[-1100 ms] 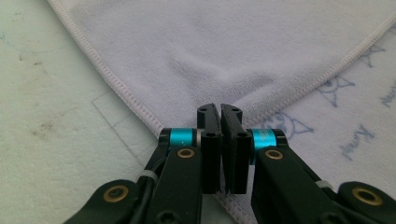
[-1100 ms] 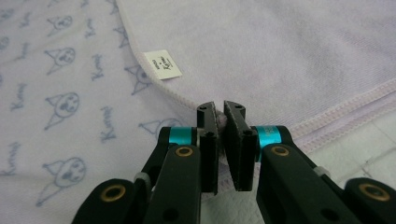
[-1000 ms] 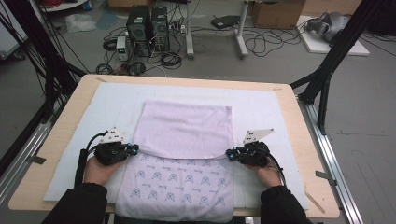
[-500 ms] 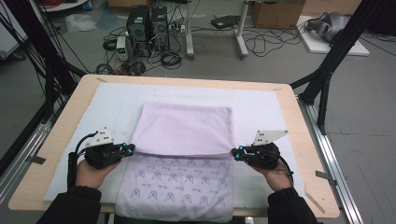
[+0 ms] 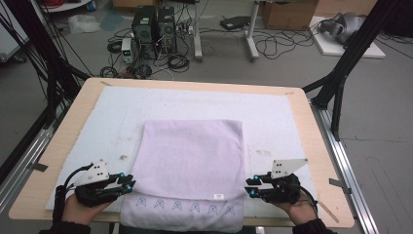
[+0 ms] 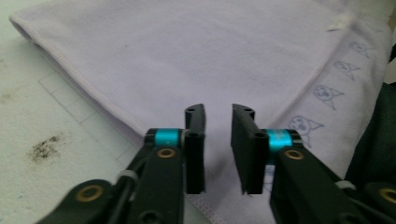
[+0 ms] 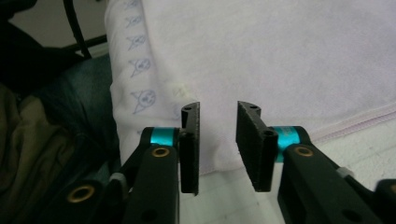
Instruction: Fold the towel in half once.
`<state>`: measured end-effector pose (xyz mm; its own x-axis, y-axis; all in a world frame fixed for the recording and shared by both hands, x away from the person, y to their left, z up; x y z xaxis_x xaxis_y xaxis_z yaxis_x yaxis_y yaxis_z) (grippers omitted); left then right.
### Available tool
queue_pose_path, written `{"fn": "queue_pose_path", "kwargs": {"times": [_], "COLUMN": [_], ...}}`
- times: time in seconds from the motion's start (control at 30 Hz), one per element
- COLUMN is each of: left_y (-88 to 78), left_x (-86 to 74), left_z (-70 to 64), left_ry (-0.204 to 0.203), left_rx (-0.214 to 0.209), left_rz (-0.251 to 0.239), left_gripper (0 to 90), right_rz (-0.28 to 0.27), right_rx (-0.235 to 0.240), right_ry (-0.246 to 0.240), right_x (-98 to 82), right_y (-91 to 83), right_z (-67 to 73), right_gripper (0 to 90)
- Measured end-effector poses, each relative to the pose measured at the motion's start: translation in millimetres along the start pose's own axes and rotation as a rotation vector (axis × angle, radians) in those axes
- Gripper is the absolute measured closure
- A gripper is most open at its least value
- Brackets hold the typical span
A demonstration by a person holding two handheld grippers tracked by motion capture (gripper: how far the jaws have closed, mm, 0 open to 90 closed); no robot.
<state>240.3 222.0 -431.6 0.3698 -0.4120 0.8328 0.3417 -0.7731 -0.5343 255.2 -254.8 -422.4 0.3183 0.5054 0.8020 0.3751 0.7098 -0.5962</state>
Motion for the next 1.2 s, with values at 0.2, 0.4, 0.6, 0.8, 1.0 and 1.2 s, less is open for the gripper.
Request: {"fn": "queue_pose_path", "kwargs": {"times": [0.2,0.4,0.6,0.8,1.0,1.2], "left_y": [21.1,39.7,39.8,32.2,10.8,-10.4], "left_x": [0.2,-10.7,-11.2,-5.9,8.9,7.8], "left_z": [13.9,18.2,17.0,13.1,-1.2,-22.7], "left_ry": [-0.001,-0.001,0.015,0.021,0.052,0.067], "left_rx": [-0.026,-0.058,-0.050,-0.038,-0.039,-0.057], "left_rz": [0.038,0.107,0.102,0.081,0.058,0.022], "left_gripper": [66.4,66.8,86.3,88.1,88.2,88.1], "right_rz": [0.039,0.133,0.136,0.110,0.057,0.021], "right_rx": [0.000,0.031,0.026,0.040,0.032,0.059], "right_ry": [-0.046,-0.057,-0.067,-0.067,-0.090,-0.137], "right_x": [3.9,-1.7,-3.9,1.2,20.3,27.9], "right_y": [30.5,59.2,62.9,56.5,37.8,14.5], "right_z": [-6.2,-9.5,-8.6,-9.4,-2.1,20.3], "right_gripper": [66.2,65.4,83.8,87.3,87.4,87.7]}}
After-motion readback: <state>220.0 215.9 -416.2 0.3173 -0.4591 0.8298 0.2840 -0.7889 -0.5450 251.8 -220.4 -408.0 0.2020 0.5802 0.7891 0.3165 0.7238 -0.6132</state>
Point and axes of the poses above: each handheld gripper's, and its own axes: y roughly forward along the jaws, x roughly out of its top, z roughly to its left, the point moved 3 cm from there along y, roughly forward along the jaws, and after that the axes turned 10 degrees about -x, right-handed, at the moved point
